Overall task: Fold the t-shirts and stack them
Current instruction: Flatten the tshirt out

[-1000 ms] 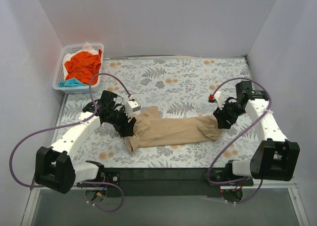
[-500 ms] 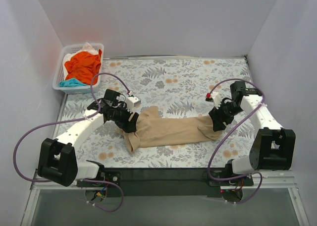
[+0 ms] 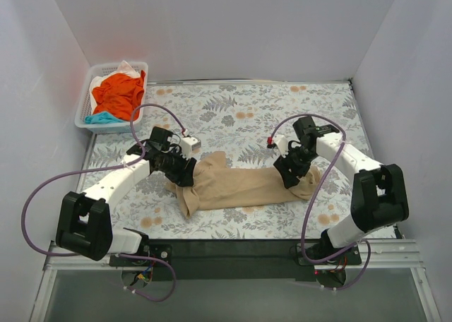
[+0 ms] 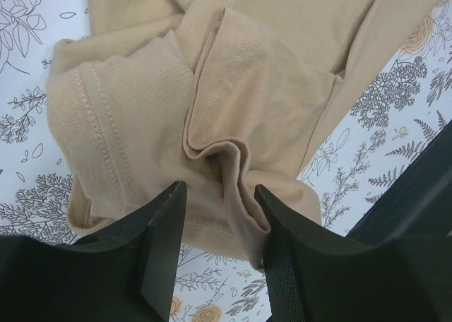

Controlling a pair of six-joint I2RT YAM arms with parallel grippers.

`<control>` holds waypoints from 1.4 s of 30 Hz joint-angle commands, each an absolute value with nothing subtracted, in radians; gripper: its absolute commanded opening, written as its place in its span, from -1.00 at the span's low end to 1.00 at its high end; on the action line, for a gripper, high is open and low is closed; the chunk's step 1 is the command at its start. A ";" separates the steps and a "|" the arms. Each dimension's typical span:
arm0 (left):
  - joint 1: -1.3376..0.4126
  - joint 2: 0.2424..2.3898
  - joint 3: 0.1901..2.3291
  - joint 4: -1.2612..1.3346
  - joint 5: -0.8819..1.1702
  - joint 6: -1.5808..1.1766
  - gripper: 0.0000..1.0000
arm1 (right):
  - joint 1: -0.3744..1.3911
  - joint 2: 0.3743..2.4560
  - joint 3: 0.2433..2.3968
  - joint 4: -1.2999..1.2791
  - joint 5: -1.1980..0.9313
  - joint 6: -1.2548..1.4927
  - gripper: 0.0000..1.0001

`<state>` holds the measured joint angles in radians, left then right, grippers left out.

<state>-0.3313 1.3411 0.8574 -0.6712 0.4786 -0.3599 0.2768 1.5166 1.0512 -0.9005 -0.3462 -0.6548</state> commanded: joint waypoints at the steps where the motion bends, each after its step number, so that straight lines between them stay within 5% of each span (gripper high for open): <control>1: -0.334 1.324 0.871 -0.657 0.477 -0.371 -0.18 | 0.314 1.540 1.088 -0.850 -0.292 -0.568 0.13; 9: -0.334 1.336 0.865 -0.638 0.466 -0.390 -0.16 | 0.356 1.591 1.103 -0.805 -0.238 -0.489 0.01; 12: -0.334 1.351 0.876 -0.635 0.466 -0.399 -0.12 | 0.357 1.598 1.106 -0.808 -0.238 -0.482 -0.46; 13: -0.336 1.354 0.877 -0.634 0.468 -0.399 -0.12 | 0.357 1.594 1.104 -0.808 -0.241 -0.482 -0.75; 15: -0.336 1.358 0.887 -0.634 0.468 -0.400 -0.17 | 0.356 1.569 1.101 -0.808 -0.241 -0.482 -0.97; 19: -0.334 1.332 0.903 -0.655 0.451 -0.409 -0.76 | 0.353 1.493 1.095 -0.819 -0.210 -0.492 -0.97; 22: -0.333 1.295 0.936 -0.687 0.431 -0.426 -1.00 | 0.313 1.413 1.095 -0.833 -0.192 -0.523 -0.97; 33: -0.302 1.216 1.098 -0.795 0.361 -0.477 -1.00 | 0.100 1.261 1.186 -0.905 -0.210 -0.652 -0.97; 42: -0.264 1.333 1.288 -0.721 0.267 -0.512 -1.00 | -0.035 1.368 1.406 -0.881 -0.278 -0.661 -0.97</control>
